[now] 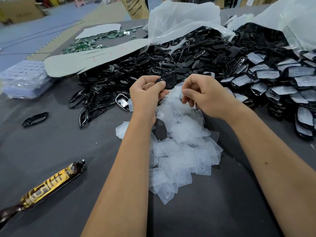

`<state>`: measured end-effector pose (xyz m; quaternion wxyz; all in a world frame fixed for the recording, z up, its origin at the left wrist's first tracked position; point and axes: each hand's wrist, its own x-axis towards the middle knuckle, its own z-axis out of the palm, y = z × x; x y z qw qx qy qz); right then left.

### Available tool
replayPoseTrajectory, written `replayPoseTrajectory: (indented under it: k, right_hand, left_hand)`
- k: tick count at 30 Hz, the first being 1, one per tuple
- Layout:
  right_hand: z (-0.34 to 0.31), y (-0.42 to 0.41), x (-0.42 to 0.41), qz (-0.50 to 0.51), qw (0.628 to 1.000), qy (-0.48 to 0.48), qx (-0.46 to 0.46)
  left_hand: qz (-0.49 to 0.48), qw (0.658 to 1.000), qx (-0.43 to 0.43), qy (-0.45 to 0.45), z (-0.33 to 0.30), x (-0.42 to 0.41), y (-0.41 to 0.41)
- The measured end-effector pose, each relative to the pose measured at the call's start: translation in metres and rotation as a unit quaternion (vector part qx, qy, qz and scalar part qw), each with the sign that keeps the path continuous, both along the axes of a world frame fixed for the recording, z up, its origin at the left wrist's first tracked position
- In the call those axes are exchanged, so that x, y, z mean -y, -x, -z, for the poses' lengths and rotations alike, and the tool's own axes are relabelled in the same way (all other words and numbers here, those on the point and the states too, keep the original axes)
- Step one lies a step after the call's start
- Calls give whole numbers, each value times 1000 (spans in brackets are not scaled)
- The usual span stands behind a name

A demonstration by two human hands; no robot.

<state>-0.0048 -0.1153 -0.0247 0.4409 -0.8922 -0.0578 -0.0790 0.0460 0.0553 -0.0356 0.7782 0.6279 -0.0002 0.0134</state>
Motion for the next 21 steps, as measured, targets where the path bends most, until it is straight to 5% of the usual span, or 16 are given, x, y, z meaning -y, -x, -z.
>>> replayPoseTrajectory:
  k: [5, 9, 15, 21]
  right_hand:
    - [3, -1, 1, 14, 984, 172, -45]
    - [6, 0, -1, 27, 989, 145, -9]
    - [12, 0, 2, 31, 998, 55, 28]
    - [18, 2, 10, 21, 999, -38, 30]
  left_hand:
    - [-8, 999, 28, 42, -8, 10, 3]
    - [-39, 997, 4, 61, -8, 36, 15]
    - [-169, 974, 53, -140, 9, 53, 24]
    - [-143, 960, 64, -232, 10, 51, 23]
